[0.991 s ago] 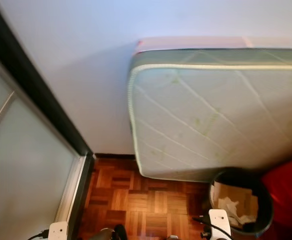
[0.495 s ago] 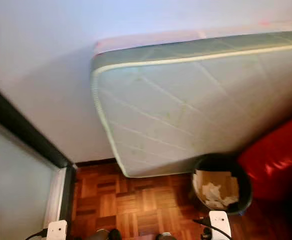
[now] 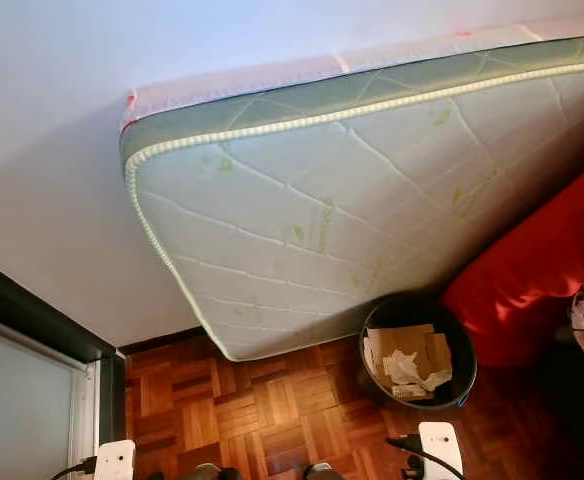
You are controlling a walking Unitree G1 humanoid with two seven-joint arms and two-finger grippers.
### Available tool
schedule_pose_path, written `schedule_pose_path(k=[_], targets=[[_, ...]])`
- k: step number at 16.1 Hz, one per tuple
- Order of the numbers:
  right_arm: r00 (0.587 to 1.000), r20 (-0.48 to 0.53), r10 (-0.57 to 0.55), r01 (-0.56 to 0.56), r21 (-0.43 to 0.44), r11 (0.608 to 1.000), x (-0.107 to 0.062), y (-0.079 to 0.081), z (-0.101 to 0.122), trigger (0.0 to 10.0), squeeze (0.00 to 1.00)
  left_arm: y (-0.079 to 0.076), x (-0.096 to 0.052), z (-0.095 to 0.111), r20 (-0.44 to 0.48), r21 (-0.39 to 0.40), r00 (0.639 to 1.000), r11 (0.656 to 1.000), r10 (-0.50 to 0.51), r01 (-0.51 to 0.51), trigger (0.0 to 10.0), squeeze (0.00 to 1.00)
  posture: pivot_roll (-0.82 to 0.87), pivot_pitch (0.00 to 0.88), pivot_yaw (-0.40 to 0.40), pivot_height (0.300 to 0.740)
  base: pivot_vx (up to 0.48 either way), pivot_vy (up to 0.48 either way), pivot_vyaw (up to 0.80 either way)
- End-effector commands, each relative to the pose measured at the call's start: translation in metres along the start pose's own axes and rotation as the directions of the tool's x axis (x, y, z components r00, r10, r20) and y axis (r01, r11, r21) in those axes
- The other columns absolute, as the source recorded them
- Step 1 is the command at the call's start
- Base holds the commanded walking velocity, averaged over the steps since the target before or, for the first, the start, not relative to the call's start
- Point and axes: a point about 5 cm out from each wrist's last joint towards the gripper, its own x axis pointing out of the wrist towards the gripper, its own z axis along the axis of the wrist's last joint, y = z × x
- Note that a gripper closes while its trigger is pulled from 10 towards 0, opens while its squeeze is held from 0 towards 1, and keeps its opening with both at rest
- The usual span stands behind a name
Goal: Clean up the room
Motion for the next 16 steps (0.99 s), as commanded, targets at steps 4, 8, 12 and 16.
schedule_pose_path(k=[4,8,12,16], targets=[[0.983,-0.061,0.175,-0.164,0.152,0.975,0.0015,0.0742,-0.003,10.0,0.0,0.0184,0.005,0.0086,-0.078,0.071,0.997,0.997,0.014,-0.008,10.0,0.0,0.01,0.0,0.042,0.723,0.0,-0.06,-0.77],[0.984,-0.056,0.166,-0.156,0.154,0.976,0.0016,0.0738,-0.0025,10.0,0.0,0.0184,0.005,0.0089,-0.076,0.072,0.997,0.997,0.013,-0.007,10.0,0.0,0.01,0.0,0.041,0.723,0.0,-0.264,-0.74],[0.986,-0.035,0.166,-0.158,0.169,0.973,0.0015,0.0738,-0.0013,10.0,0.0,0.0183,0.0049,0.0085,-0.077,0.069,0.997,0.998,0.013,-0.007,10.0,0.0,0.01,0.0,0.039,0.723,0.0,-0.312,0.0],[0.986,-0.037,0.164,-0.156,0.164,0.974,0.0015,0.0736,-0.0017,10.0,0.0,0.0182,0.0048,0.0082,-0.078,0.068,0.997,0.998,0.011,-0.006,10.0,0.0,0.01,0.0,0.039,0.723,0.0,-0.315,0.0]])
